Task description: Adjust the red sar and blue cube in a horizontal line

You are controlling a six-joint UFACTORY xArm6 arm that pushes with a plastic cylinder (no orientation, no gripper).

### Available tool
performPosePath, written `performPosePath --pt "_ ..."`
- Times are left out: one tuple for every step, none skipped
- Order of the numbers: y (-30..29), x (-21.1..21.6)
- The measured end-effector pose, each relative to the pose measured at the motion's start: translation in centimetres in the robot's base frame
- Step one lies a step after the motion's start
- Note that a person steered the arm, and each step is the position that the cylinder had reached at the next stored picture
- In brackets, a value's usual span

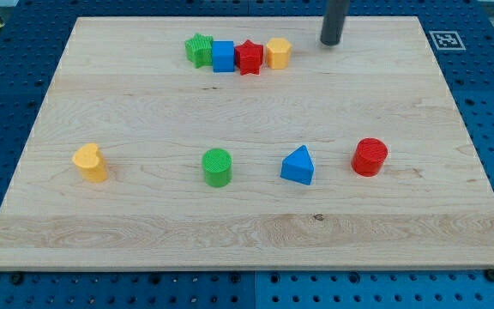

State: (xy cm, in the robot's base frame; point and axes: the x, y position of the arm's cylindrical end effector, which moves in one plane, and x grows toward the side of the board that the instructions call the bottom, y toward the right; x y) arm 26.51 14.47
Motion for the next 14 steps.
performPosePath --pt "0.6 5.1" --pt "0.0 11.0" --pt "-1.5 16.2" --pt "-3.4 19.3" --pt "-5.6 19.4" --pt "-7.7 19.4" --pt "-9.3 18.9" --pt "-9.6 18.0" --pt "-9.5 16.3" --pt "-9.5 14.3" --pt "-10.1 14.2" --pt "-11.3 14.5" --pt "-12.5 14.6" --pt "-13.4 14.3"
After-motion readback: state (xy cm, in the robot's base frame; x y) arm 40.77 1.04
